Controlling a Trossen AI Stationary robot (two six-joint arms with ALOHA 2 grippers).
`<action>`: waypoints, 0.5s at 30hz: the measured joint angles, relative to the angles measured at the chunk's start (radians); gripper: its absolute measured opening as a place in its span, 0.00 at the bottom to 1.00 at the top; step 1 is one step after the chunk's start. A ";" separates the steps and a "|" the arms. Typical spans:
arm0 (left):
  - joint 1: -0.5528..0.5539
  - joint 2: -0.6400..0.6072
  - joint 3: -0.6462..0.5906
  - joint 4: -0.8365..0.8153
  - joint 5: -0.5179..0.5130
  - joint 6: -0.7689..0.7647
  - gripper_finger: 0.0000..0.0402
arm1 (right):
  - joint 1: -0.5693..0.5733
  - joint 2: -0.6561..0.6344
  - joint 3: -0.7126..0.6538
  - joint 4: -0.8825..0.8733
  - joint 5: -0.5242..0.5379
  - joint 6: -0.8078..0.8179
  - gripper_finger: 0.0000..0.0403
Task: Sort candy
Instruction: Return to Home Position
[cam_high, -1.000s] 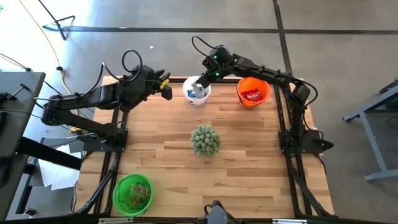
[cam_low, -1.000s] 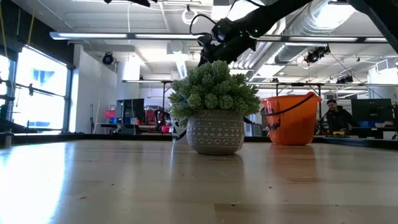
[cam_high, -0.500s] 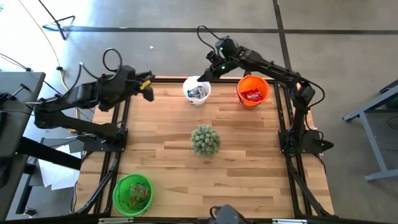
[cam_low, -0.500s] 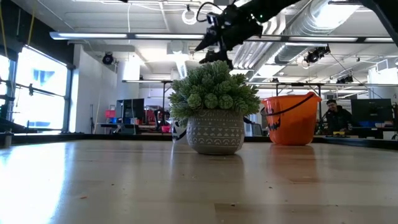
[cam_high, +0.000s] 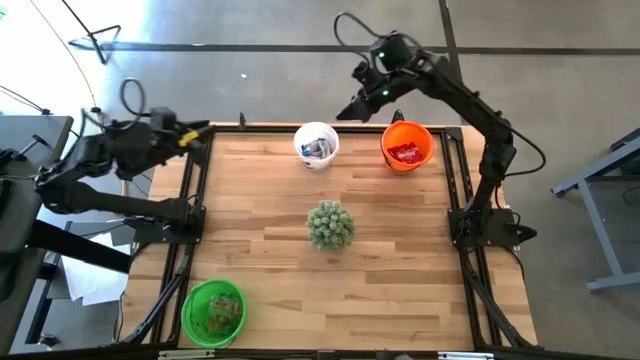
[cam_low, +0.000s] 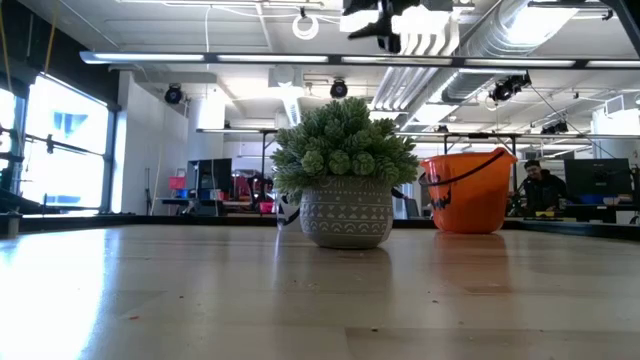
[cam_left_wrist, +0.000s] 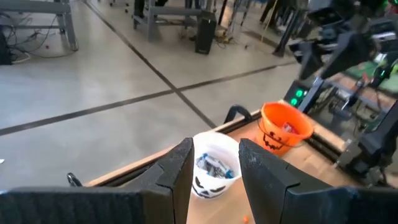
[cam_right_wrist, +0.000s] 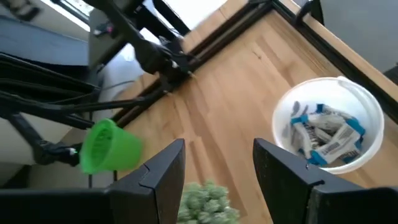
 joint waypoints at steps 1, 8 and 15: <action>0.000 -0.017 0.000 -0.003 -0.002 0.000 0.29 | 0.000 0.000 0.035 -0.030 -0.002 0.008 0.46; 0.000 -0.111 0.000 -0.028 0.204 -0.135 0.29 | 0.000 -0.003 0.226 -0.177 -0.004 0.130 0.45; 0.000 -0.148 0.000 -0.044 0.236 -0.076 0.29 | -0.010 -0.068 0.199 -0.202 0.005 0.166 0.45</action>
